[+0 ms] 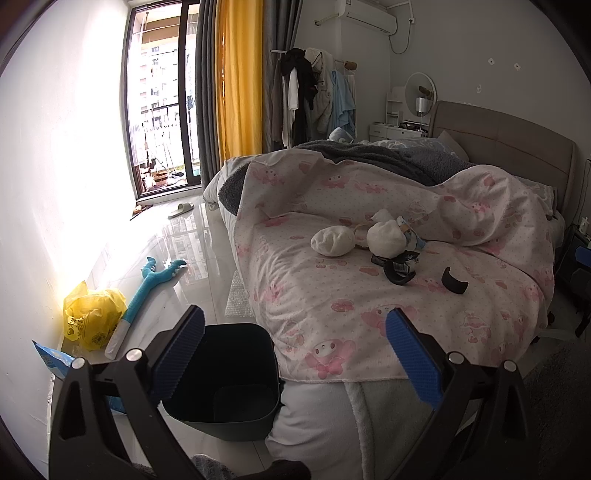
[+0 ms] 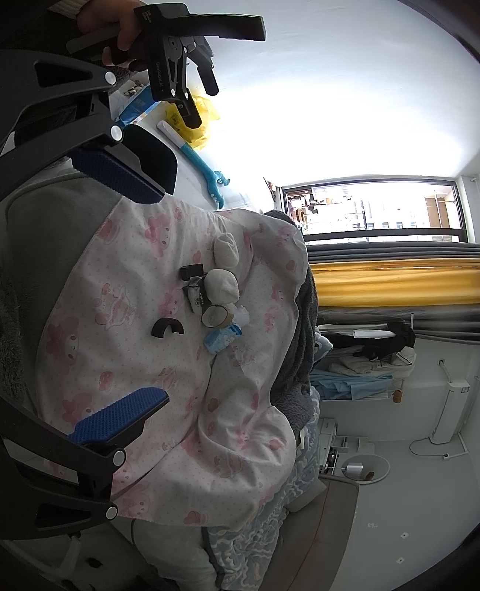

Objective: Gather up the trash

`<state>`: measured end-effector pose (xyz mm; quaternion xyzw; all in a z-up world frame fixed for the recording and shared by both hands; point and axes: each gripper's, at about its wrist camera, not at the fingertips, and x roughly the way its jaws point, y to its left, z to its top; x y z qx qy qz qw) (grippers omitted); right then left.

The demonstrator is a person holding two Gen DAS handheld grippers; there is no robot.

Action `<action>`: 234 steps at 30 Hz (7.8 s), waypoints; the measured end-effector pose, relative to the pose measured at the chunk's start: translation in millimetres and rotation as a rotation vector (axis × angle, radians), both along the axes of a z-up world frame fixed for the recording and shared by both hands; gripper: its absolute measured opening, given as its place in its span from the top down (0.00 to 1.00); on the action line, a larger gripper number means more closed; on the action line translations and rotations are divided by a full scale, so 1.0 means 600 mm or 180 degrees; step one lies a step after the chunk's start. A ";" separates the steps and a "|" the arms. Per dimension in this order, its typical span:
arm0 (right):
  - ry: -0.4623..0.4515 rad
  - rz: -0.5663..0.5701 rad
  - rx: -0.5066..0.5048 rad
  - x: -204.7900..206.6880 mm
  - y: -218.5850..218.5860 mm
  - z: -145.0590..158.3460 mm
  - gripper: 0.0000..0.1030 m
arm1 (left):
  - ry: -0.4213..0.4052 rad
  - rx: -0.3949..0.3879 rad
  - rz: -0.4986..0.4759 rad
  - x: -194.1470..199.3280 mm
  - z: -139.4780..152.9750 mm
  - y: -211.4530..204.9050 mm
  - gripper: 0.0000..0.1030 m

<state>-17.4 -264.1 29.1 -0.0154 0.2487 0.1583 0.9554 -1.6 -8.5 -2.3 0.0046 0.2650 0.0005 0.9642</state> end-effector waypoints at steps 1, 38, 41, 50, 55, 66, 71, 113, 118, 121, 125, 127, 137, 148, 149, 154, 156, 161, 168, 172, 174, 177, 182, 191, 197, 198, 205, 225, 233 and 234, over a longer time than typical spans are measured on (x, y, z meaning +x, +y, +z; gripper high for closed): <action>0.0001 0.0000 0.0000 0.000 0.000 0.000 0.02 | 0.0000 0.0002 0.0000 0.000 0.000 0.000 0.03; 0.0435 0.0328 -0.0131 0.186 0.013 -0.079 0.05 | 0.0246 -0.0182 -0.0493 0.104 -0.023 -0.022 0.04; 0.0498 0.0348 -0.0009 0.208 0.012 -0.094 0.15 | 0.0287 -0.0205 -0.0706 0.128 -0.028 -0.030 0.05; 0.0720 0.0314 0.0087 0.284 0.016 -0.145 0.38 | 0.0367 -0.0169 -0.0645 0.200 -0.054 -0.030 0.13; 0.0765 0.0250 -0.0097 0.314 0.028 -0.172 0.47 | 0.0407 -0.0264 -0.0640 0.227 -0.055 -0.021 0.14; 0.0951 0.0117 -0.0175 0.350 0.036 -0.200 0.78 | 0.0612 -0.0394 -0.0752 0.296 -0.079 -0.020 0.17; 0.0898 0.0124 -0.0128 0.352 0.046 -0.185 0.78 | 0.0664 -0.0338 -0.0815 0.322 -0.090 -0.027 0.28; 0.0484 0.0797 0.0434 0.426 0.212 -0.052 0.78 | 0.0881 -0.0931 -0.0590 0.417 -0.097 0.044 0.94; 0.0475 0.0782 0.0431 0.427 0.228 -0.052 0.78 | 0.0883 -0.0966 -0.0640 0.406 -0.102 0.054 0.68; 0.0457 0.0725 0.0442 0.427 0.221 -0.050 0.78 | 0.0722 -0.0941 -0.0648 0.400 -0.092 0.052 0.43; 0.0484 0.0660 0.0435 0.433 0.203 -0.056 0.78 | 0.0855 -0.0953 -0.0603 0.418 -0.106 0.036 0.41; 0.0503 0.0630 0.0420 0.435 0.191 -0.061 0.78 | 0.0948 -0.0980 -0.0614 0.427 -0.115 0.025 0.39; 0.0580 0.0578 0.0441 0.443 0.150 -0.071 0.78 | 0.1044 -0.1138 -0.0659 0.455 -0.138 -0.013 0.65; 0.0596 0.0717 0.0442 0.439 0.198 -0.066 0.78 | 0.0754 -0.0939 -0.0542 0.414 -0.104 0.052 0.73; 0.0601 0.0743 0.0440 0.438 0.208 -0.066 0.78 | 0.0753 -0.0916 -0.0526 0.411 -0.103 0.061 0.73; 0.0624 0.0899 0.0422 0.431 0.267 -0.065 0.78 | 0.0781 -0.0779 -0.0405 0.390 -0.104 0.112 0.73; 0.0639 0.0972 0.0405 0.426 0.292 -0.067 0.78 | 0.0839 -0.0720 -0.0332 0.381 -0.112 0.136 0.73; 0.0767 0.1201 0.0356 0.413 0.368 -0.086 0.78 | 0.1140 -0.0459 -0.0109 0.364 -0.149 0.191 0.72; 0.0914 0.1472 0.0227 0.387 0.467 -0.112 0.78 | 0.1636 -0.0429 0.0078 0.336 -0.216 0.270 0.71; 0.1112 0.1534 0.0177 0.383 0.509 -0.137 0.78 | 0.1942 -0.0512 0.0125 0.325 -0.251 0.302 0.69; 0.1212 0.1547 0.0132 0.382 0.528 -0.151 0.78 | 0.2086 -0.0537 0.0130 0.320 -0.266 0.314 0.69; 0.1357 0.1550 0.0078 0.382 0.551 -0.172 0.78 | 0.2271 -0.0594 0.0149 0.310 -0.291 0.333 0.69; 0.1646 0.1503 0.0060 0.388 0.582 -0.205 0.78 | 0.2481 -0.0710 0.0138 0.288 -0.315 0.354 0.52; 0.1930 0.1466 -0.0108 0.396 0.632 -0.273 0.78 | 0.2153 -0.0629 0.0420 0.262 -0.270 0.403 0.32; 0.2062 0.1437 -0.0227 0.393 0.656 -0.319 0.78 | 0.1622 -0.0693 0.0539 0.244 -0.207 0.431 0.28; 0.2086 0.1439 -0.0243 0.393 0.660 -0.325 0.78 | 0.1549 -0.0718 0.0546 0.240 -0.198 0.435 0.28; 0.2254 0.1524 -0.0326 0.381 0.692 -0.366 0.78 | 0.1079 -0.0753 0.0556 0.220 -0.138 0.449 0.25; 0.2420 0.1760 -0.0473 0.343 0.701 -0.389 0.56 | 0.0208 -0.0731 0.0656 0.197 -0.037 0.451 0.20; 0.2010 0.1769 -0.0315 0.354 0.652 -0.311 0.47 | -0.0086 -0.0769 0.0673 0.213 0.007 0.420 0.14; 0.1941 0.1767 -0.0296 0.356 0.644 -0.299 0.45 | -0.0123 -0.0756 0.0676 0.214 0.012 0.416 0.13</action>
